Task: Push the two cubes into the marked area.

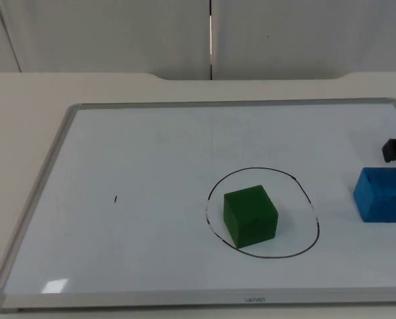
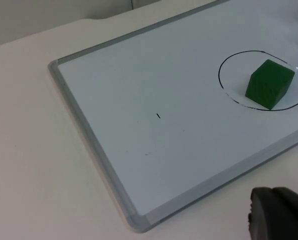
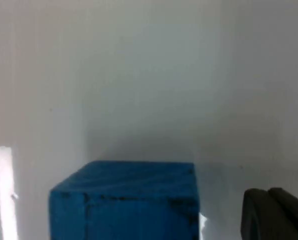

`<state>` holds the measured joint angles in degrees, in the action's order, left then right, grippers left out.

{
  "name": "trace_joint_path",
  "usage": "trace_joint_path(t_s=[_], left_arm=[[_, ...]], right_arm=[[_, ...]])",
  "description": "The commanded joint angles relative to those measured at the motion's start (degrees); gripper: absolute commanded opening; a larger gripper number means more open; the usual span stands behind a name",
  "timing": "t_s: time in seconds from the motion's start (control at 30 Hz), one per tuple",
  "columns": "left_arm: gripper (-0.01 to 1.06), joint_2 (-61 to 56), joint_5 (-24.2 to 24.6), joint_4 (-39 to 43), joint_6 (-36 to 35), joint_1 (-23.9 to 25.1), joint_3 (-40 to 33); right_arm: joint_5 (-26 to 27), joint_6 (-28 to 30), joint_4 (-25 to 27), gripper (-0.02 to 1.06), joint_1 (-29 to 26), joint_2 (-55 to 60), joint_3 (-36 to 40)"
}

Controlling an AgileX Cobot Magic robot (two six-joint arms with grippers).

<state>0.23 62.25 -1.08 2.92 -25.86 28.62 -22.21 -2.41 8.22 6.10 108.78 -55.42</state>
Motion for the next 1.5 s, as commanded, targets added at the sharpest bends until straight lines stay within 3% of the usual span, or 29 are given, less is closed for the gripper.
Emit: trace_joint_path(t_s=[0.0, 0.9, 1.47], left_arm=[[0.0, -0.2, -0.6, 0.3, -0.4, 0.2, -0.2], [0.0, -0.2, -0.6, 0.3, -0.4, 0.2, -0.2], [0.0, -0.2, -0.6, 0.3, -0.4, 0.2, -0.2]], right_arm=[[1.1, 0.4, 0.1, 0.0, 0.4, -0.1, -0.3], [-0.2, 0.1, 3.1, 0.0, 2.5, -0.1, -0.3], [2.5, -1.0, 3.9, 0.0, 6.6, -0.1, -0.3]])
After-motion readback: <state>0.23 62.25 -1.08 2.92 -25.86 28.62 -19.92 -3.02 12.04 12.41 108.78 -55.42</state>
